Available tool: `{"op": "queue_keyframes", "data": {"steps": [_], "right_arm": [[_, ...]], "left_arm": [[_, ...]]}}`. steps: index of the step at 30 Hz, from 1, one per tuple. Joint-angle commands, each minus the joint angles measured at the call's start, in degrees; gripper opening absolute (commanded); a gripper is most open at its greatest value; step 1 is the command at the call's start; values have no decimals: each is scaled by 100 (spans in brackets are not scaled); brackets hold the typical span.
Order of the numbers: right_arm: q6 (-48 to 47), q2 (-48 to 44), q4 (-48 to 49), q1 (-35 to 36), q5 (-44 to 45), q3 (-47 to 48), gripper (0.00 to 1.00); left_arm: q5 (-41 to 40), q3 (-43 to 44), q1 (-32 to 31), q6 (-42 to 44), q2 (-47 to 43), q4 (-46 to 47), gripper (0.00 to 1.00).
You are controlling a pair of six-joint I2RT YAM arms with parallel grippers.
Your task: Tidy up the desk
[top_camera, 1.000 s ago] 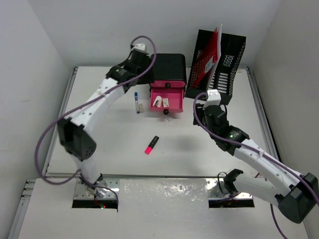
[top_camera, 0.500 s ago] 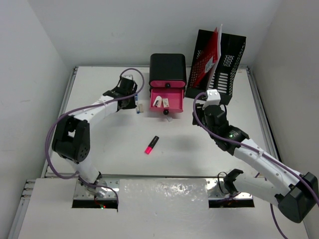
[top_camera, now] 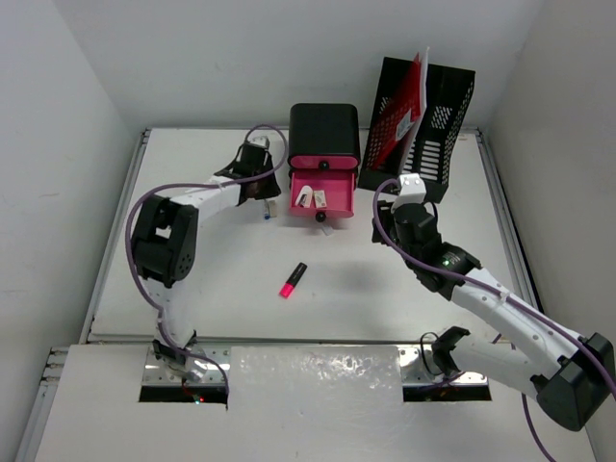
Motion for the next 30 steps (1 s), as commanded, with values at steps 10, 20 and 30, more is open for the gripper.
{"op": "queue_keyframes", "data": {"steps": [10,20,30], "right_arm": [[22,191,92,18,42,203,52],[57,516,259,27,-222,343,52],[13,587,163,18,-240,501,52]], "left_arm": [[-96,431,46,-262,40,299,24],[-2155,1106,46,-236,178,-843,72],[-2366,1564,46,-544,926,-879,70]]}}
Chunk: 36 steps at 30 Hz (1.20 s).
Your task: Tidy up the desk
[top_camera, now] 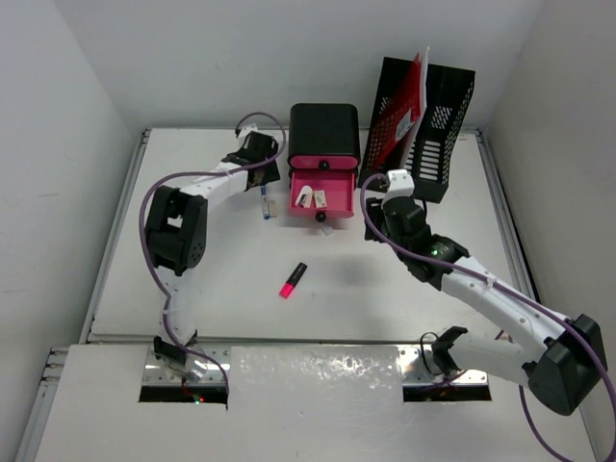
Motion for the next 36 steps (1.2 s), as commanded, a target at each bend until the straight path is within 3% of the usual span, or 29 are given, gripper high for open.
{"op": "queue_keyframes", "data": {"steps": [1,7,10,12,14,21,24,25,36], "right_arm": [[22,-19,91,18,-10,257,52],[4,-19,38,18,51,283,52],[-22,-28,55,27,78,292,52],[-31,-28,38,27,95,292,52],[-31,-28,64,27,122,274,52],[4,16,117,27,104,222,52],[4,43,143,18,96,230,52],[13,43,161,18,96,230,52],[83,113,240,27,25,230,52]], "left_arm": [[-312,399,50,-142,264,-153,69],[-83,470,59,-221,581,31,66],[-48,584,59,-247,774,-39,57],[-127,724,59,-256,932,-240,43],[-197,812,77,-282,1012,-399,38],[-233,769,165,-177,1135,-698,37],[-276,847,200,-36,1188,-909,15],[-346,857,200,-1,1188,-962,0],[-276,910,411,711,1083,-1375,0]]}}
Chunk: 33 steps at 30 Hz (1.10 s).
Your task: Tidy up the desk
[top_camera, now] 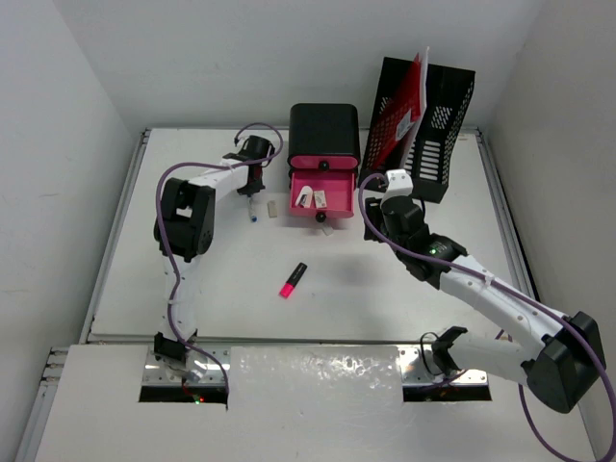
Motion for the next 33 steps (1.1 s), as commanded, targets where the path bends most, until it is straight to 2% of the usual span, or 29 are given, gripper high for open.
{"op": "queue_keyframes", "data": {"steps": [1,4,5,7,8,12,19,27,33], "right_arm": [[88,45,244,27,-12,206,52],[88,81,262,18,-21,224,52],[88,89,262,27,-21,233,52],[88,89,253,27,-21,250,52],[79,89,253,27,-29,250,52],[61,89,244,18,-30,259,52],[61,107,253,27,-82,259,51],[88,142,323,27,-135,259,51],[88,274,376,27,-223,320,51]], "left_arm": [[-78,83,137,378,-17,-361,0],[10,83,155,431,27,-387,1],[54,83,155,432,36,-388,11],[89,83,173,440,80,-405,19],[107,83,173,432,71,-414,27],[125,74,181,423,71,-432,45],[186,39,199,335,-183,-441,47],[1082,-373,94,124,-1466,-54,51],[1285,-461,-293,63,-1528,-229,51]]}}
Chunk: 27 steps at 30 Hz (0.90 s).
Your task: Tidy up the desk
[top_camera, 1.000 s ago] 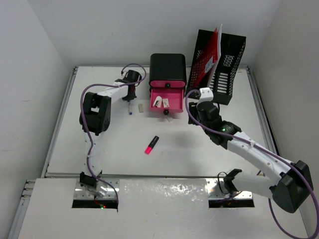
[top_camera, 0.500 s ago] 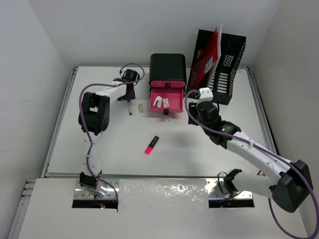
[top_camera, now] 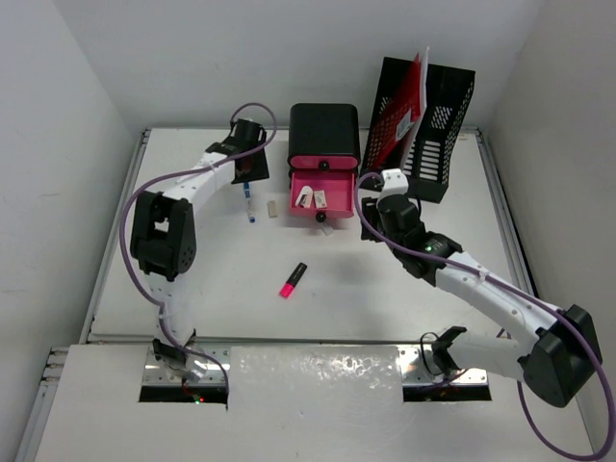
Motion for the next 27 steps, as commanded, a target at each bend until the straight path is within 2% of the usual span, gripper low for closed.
{"op": "queue_keyframes", "data": {"steps": [1,6,10,16,27], "right_arm": [[64,108,302,27,-98,314,51],[64,187,346,27,-169,402,50],[64,205,337,18,-151,437,50],[38,196,258,27,-142,437,50],[55,213,284,27,-134,384,50]], "left_arm": [[231,-79,-328,-99,-92,50,51],[205,-193,-732,-213,180,50,50],[-224,-202,-1014,-310,347,68,50],[-655,-132,-1032,-319,479,-29,50],[-771,-185,-1032,-337,734,41,50]]}}
